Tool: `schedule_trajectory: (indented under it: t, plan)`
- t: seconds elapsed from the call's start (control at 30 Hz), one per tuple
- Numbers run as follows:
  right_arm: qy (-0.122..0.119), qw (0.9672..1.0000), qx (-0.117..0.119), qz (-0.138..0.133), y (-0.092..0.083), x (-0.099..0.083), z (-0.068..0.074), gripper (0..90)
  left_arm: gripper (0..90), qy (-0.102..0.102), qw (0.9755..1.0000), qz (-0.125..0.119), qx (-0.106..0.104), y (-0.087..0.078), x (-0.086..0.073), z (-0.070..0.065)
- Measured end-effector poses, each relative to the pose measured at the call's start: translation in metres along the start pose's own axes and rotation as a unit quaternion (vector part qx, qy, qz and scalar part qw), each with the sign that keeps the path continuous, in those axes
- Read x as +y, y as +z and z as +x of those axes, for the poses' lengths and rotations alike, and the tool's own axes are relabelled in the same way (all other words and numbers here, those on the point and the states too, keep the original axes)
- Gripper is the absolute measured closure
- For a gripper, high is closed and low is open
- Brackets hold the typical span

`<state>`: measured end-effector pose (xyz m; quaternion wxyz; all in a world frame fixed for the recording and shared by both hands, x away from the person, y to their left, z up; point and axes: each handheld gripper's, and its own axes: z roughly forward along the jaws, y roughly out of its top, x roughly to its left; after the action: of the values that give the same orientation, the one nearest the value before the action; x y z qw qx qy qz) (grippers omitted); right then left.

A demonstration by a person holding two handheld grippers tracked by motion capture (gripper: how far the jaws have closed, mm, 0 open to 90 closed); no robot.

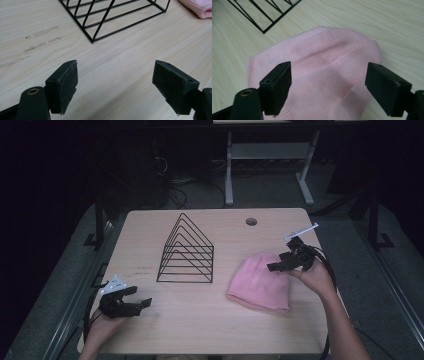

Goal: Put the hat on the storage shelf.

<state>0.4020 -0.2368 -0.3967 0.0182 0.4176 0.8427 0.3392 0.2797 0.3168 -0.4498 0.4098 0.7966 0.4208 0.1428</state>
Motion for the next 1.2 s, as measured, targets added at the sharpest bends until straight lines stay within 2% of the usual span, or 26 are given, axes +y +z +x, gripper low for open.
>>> schedule_trajectory:
  t: [0.13,0.27,0.43,0.6,0.73,0.9,1.2]
  plan:
    - [0.013,0.9999,0.004,0.011,0.007,0.012,-0.011,20.9,20.3,0.004,1.0000,0.004,0.000,0.002,0.000,0.000]
    - [0.015,0.9996,0.005,0.022,0.014,0.021,-0.020,20.9,20.3,0.004,1.0000,0.003,0.002,0.001,0.000,0.001]
    - [0.027,0.9989,0.006,0.038,0.026,0.025,-0.034,22.0,20.3,-0.001,1.0000,0.004,0.006,-0.001,-0.001,0.003]
    - [0.040,0.9978,0.008,0.052,0.036,0.022,-0.047,24.9,20.3,-0.001,1.0000,0.005,0.008,-0.001,-0.002,0.003]
    - [0.056,0.9968,0.008,0.058,0.042,0.018,-0.054,26.9,20.3,-0.003,1.0000,0.004,0.006,0.001,-0.002,0.002]
    - [0.063,0.9961,0.012,0.061,0.045,0.014,-0.058,31.6,20.3,0.002,1.0000,0.007,0.005,0.002,-0.001,0.003]
    - [0.088,0.9936,0.040,0.060,0.054,0.009,-0.067,45.6,20.3,0.000,1.0000,0.008,0.005,0.001,-0.002,0.003]
